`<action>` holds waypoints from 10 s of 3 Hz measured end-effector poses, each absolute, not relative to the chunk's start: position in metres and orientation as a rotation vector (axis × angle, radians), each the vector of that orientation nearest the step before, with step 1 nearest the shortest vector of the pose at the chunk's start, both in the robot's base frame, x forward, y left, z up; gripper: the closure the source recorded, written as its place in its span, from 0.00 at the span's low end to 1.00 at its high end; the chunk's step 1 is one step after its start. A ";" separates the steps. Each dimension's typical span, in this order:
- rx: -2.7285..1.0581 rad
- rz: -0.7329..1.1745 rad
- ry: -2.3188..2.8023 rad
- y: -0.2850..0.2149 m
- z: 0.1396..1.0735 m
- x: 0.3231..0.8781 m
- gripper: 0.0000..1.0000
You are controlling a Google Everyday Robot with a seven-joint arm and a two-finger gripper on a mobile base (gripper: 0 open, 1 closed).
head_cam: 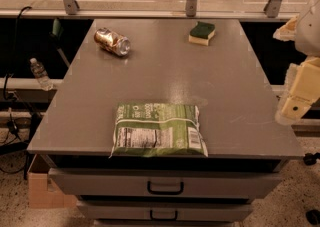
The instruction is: Place orange can upright
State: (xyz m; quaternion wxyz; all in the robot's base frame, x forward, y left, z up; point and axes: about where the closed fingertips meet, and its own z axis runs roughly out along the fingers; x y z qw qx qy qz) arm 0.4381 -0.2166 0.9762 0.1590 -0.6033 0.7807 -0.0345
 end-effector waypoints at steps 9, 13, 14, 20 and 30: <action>-1.365 0.415 2.248 0.130 0.910 0.711 0.00; -1.156 0.247 2.444 0.189 0.850 0.782 0.18; -1.146 0.183 2.474 0.179 0.842 0.789 0.41; -1.188 0.940 1.561 -0.078 0.967 0.679 1.00; -1.099 0.658 1.479 -0.269 0.989 0.607 0.00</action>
Offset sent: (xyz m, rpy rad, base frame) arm 0.0084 0.0068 -0.0024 0.0269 0.0039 0.0342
